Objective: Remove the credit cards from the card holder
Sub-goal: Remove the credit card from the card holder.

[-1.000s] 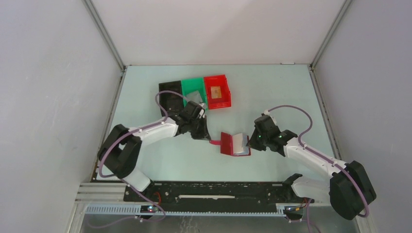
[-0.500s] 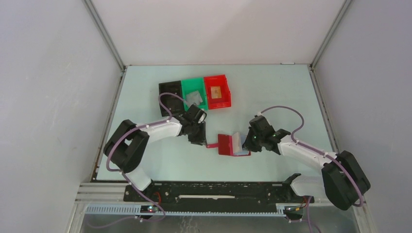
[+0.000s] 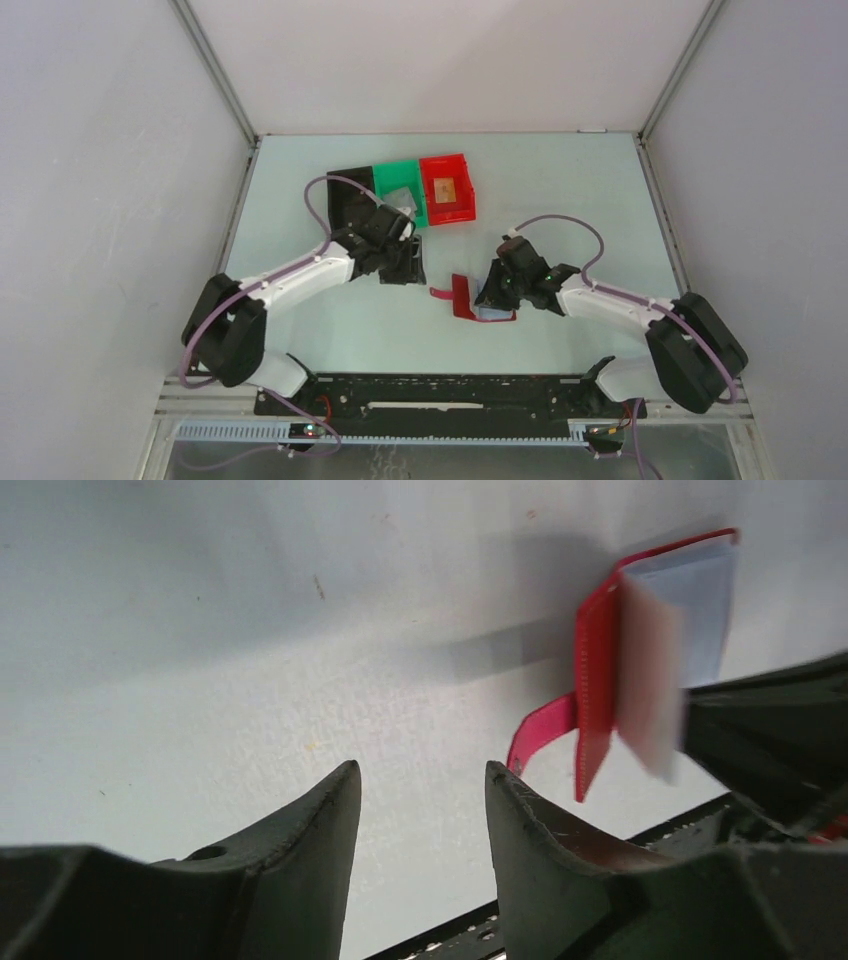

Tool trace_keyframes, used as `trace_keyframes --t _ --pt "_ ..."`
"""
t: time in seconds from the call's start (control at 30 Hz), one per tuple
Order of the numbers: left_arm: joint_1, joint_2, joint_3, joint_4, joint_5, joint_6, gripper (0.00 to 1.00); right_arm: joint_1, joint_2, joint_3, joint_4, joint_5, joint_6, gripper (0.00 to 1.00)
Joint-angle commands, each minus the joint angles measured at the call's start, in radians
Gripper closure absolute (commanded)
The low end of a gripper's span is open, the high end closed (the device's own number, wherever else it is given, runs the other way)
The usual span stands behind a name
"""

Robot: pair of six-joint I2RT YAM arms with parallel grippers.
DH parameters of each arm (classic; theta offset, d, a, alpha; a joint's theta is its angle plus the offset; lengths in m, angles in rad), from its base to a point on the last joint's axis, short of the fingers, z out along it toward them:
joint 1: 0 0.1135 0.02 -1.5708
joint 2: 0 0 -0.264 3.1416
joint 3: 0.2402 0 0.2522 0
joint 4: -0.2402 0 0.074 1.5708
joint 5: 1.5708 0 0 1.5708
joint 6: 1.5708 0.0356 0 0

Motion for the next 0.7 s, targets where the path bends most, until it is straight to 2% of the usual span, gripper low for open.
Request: trace_keyframes --t 0.0,0.17,0.27,0.37,0.43,0.47,0.67 --pt "0.001 -0.088 0.064 -0.008 -0.010 0.001 0.45 0.024 0.094 0.065 0.088 -0.022 0.009 0.75" --pt "0.001 -0.135 0.056 0.040 0.045 -0.039 0.43 0.030 0.216 0.113 0.097 -0.041 0.011 0.76" --pt "-0.003 -0.140 0.064 0.049 0.069 -0.059 0.41 0.027 0.230 0.125 0.072 -0.036 0.004 0.76" --pt "-0.014 -0.146 0.064 0.071 0.116 -0.055 0.40 0.019 0.159 0.124 0.012 0.005 -0.014 0.75" --pt "-0.035 -0.152 0.063 0.106 0.140 -0.062 0.29 0.010 0.083 0.117 -0.030 0.052 -0.028 0.74" --pt "-0.044 -0.150 0.063 0.129 0.154 -0.071 0.28 0.000 0.045 0.104 -0.043 0.070 -0.032 0.73" --pt "-0.087 -0.054 0.118 0.254 0.268 -0.149 0.28 -0.166 -0.150 -0.011 -0.083 0.069 -0.048 0.62"
